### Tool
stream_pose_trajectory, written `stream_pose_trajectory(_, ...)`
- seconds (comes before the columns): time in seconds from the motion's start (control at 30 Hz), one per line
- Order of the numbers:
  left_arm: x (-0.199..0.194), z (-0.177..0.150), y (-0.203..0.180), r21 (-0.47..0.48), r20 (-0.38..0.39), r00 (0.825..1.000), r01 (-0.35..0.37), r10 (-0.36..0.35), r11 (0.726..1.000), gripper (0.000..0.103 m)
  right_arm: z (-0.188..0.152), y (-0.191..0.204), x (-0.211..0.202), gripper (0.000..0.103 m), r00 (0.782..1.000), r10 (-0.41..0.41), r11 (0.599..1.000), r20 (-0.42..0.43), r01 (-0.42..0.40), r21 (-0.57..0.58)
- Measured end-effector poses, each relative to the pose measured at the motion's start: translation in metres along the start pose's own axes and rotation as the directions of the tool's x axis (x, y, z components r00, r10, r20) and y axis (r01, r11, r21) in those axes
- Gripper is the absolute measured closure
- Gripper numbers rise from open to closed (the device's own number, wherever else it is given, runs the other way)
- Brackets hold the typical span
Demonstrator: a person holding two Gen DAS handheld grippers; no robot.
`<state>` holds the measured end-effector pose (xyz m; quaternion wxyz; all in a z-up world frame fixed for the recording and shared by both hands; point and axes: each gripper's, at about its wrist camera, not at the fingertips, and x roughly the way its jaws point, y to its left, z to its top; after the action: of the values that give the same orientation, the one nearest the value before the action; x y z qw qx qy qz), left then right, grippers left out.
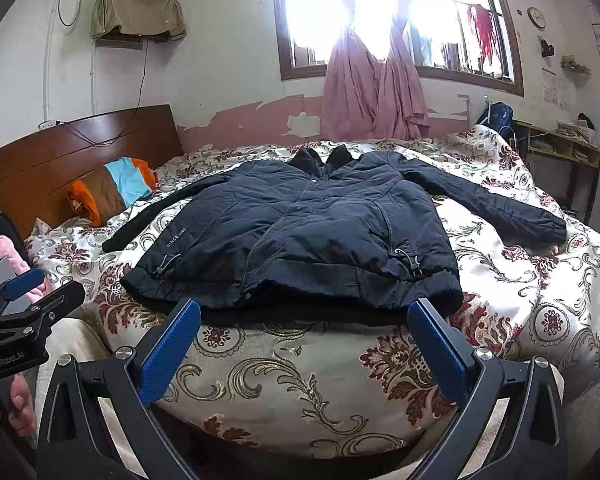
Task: Fold large clothes
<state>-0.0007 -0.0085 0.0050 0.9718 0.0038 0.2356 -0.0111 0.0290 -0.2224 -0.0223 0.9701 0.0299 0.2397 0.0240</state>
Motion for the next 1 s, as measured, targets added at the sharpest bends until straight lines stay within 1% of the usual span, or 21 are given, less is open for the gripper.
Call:
stream_pose_trajectory(0.2, -0.001, 0.0008, 0.0005, -0.003, -0.003, 1.0, 0.011, -0.011, 1.0, 0.0, 0.0, 0.0003, 0.0003, 0.001, 1.0, 0.001, 1.0, -0.001, -0.001, 0.0)
stream_pose_trajectory(1.0, -0.0011, 0.0007, 0.0009, -0.004, -0.001, 1.0, 0.01, -0.01, 1.0, 0.0, -0.0004, 0.0011, 0.0001, 0.001, 1.0, 0.002, 1.0, -0.001, -0.002, 0.001)
